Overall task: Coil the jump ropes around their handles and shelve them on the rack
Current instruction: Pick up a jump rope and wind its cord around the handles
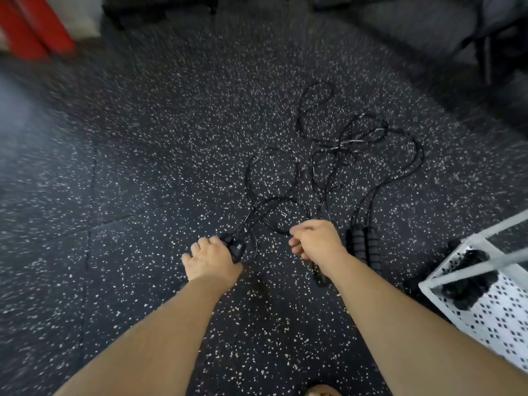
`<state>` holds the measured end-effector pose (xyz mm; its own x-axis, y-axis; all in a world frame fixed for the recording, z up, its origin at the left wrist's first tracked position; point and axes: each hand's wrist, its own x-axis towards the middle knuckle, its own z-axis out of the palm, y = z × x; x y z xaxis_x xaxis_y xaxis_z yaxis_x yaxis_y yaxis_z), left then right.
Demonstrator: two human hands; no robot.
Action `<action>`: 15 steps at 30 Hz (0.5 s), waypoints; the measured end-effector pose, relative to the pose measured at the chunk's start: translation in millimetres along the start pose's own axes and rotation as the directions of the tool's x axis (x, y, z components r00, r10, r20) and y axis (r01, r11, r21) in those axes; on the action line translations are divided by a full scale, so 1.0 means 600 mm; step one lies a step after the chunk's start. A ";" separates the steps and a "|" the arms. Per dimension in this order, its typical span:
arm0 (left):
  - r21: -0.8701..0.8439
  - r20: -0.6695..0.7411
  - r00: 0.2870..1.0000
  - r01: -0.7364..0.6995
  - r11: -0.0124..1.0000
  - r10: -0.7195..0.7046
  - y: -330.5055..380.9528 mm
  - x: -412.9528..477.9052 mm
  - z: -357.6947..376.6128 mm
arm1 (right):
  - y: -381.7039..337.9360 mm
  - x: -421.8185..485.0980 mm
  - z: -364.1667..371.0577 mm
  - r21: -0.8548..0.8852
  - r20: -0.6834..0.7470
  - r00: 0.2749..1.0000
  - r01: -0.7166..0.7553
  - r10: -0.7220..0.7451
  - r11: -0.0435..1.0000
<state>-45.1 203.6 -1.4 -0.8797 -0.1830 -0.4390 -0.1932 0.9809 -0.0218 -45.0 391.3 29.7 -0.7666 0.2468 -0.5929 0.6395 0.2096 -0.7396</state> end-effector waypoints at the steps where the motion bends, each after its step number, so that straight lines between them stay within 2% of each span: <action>1: -0.005 -0.012 1.000 0.008 1.000 -0.008 -0.011 -0.010 -0.023 | -0.015 -0.018 -0.001 -0.026 0.013 1.000 0.028 -0.028 0.999; 5: -0.037 -0.060 0.997 0.037 0.999 -0.039 -0.055 -0.068 -0.115 | -0.071 -0.105 -0.001 -0.091 0.050 0.991 0.129 -0.125 0.988; 10: -0.069 -0.148 0.988 0.039 0.997 -0.048 -0.104 -0.166 -0.235 | -0.128 -0.229 0.011 -0.054 0.123 0.976 0.189 -0.181 0.980; 15: -0.079 -0.221 0.975 -0.020 0.997 0.002 -0.147 -0.270 -0.328 | -0.158 -0.345 0.015 -0.023 0.163 0.957 0.247 -0.240 0.969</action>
<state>28.8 133.6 248.2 -0.9544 -0.1908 -0.2298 -0.2091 0.9762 0.0580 52.6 311.6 219.5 -0.8968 0.0315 -0.4414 0.4312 0.2863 -0.8557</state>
